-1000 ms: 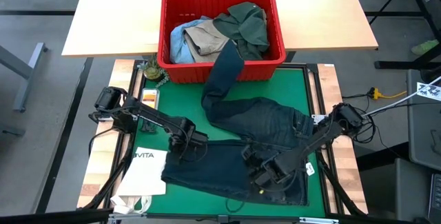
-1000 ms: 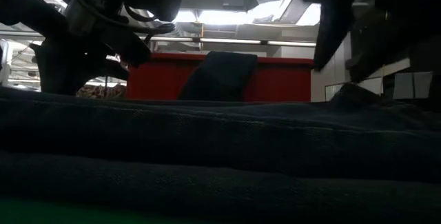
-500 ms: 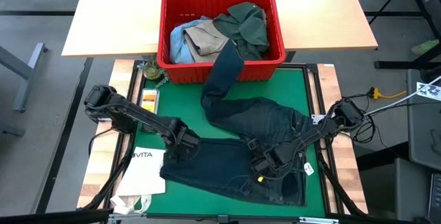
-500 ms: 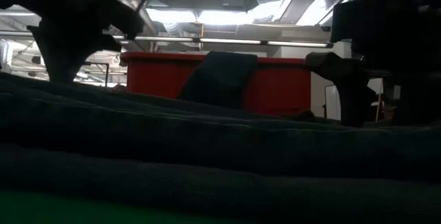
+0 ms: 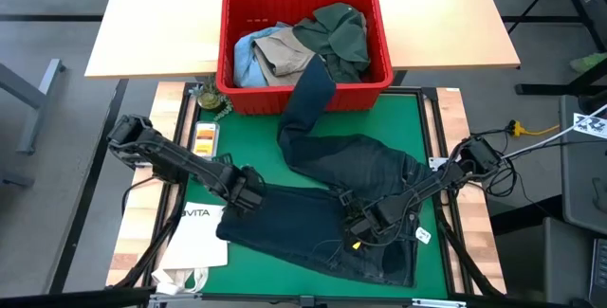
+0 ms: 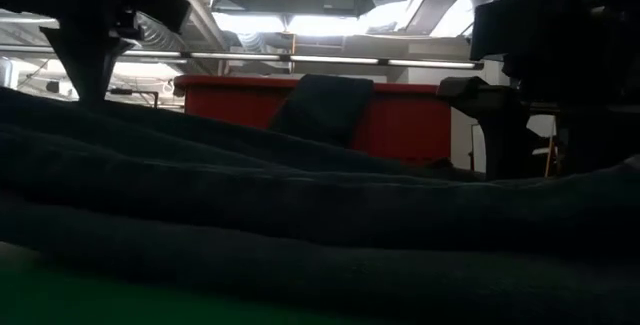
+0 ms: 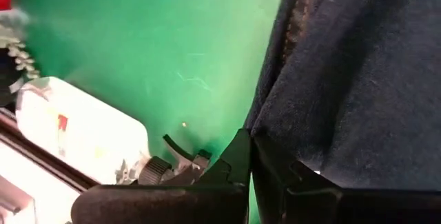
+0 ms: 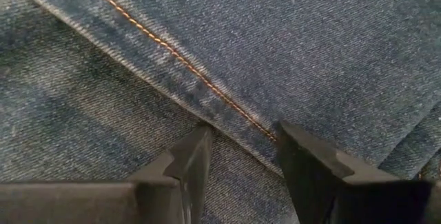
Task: Fold Laundry from Bin
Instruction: Fold the dark blue pants
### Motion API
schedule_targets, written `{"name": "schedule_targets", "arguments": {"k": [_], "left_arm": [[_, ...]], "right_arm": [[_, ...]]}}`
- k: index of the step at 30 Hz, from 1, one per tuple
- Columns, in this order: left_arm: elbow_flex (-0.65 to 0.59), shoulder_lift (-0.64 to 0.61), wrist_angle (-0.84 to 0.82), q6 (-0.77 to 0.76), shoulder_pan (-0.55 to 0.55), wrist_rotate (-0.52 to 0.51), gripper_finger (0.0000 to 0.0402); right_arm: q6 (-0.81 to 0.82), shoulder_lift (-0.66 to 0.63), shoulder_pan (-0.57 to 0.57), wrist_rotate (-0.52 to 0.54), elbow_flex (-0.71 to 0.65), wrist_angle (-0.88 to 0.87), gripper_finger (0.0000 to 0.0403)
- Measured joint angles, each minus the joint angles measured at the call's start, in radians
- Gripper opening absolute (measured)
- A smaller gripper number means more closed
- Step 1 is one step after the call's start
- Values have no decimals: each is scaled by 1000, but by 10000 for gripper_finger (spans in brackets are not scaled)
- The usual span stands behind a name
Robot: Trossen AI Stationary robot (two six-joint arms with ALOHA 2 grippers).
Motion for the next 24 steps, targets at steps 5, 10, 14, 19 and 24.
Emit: {"name": "schedule_targets", "arguments": {"k": [5,10,14,19,24], "left_arm": [[-2,0,-2,-21,0,-78,2],[-3,0,-7,-21,1,-88,29],[-4,0,1,-21,1,-85,72],[-4,0,14,-35,1,-68,127],[-4,0,90,-47,-10,126,136]], "right_arm": [[0,1,0,4,-1,-5,168],[0,1,1,8,-1,-6,168],[0,1,1,8,-2,-7,168],[0,1,1,8,-2,-7,168],[0,1,1,8,-2,-7,168]]}}
